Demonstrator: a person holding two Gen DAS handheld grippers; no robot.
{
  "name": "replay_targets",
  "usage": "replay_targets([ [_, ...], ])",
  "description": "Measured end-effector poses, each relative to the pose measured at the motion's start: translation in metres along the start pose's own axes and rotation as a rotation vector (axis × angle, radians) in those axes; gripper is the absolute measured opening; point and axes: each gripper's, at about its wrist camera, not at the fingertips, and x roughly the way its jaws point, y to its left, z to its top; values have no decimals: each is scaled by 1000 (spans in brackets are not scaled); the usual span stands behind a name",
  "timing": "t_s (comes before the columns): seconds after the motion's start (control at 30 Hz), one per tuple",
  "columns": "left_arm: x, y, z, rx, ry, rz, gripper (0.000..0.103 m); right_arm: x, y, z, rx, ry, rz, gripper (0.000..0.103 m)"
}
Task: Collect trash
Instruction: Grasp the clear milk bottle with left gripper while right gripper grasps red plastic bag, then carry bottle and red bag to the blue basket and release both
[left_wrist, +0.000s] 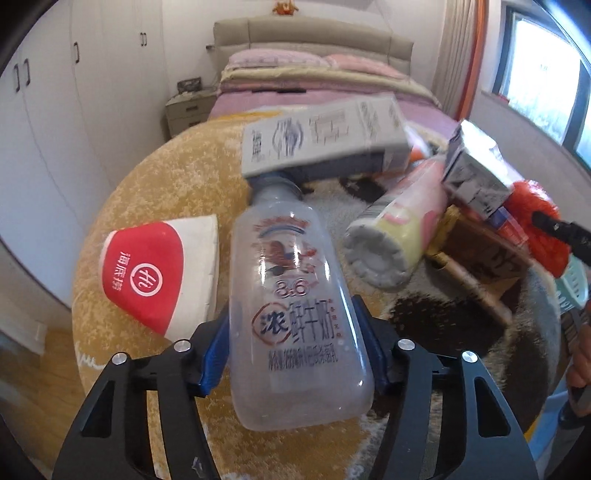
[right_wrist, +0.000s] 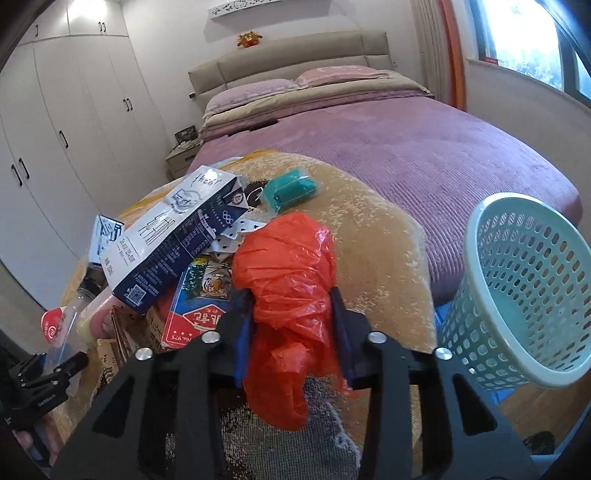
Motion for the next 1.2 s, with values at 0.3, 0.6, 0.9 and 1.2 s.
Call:
replay_targets([
  [0.3, -41, -6, 0, -40, -115, -73, 54, -33, -12, 4, 9, -79, -20, 30],
  [0.6, -74, -55, 31, 40, -226, -170, 54, -83, -45, 19, 38, -210, -105, 30],
  [0.9, -65, -185, 74, 205, -236, -354, 54, -114, -141, 28, 209, -256, -246, 30],
  [1.2, 2, -319, 87, 334, -61, -577, 54, -76, -231, 5, 408, -59, -309, 30],
])
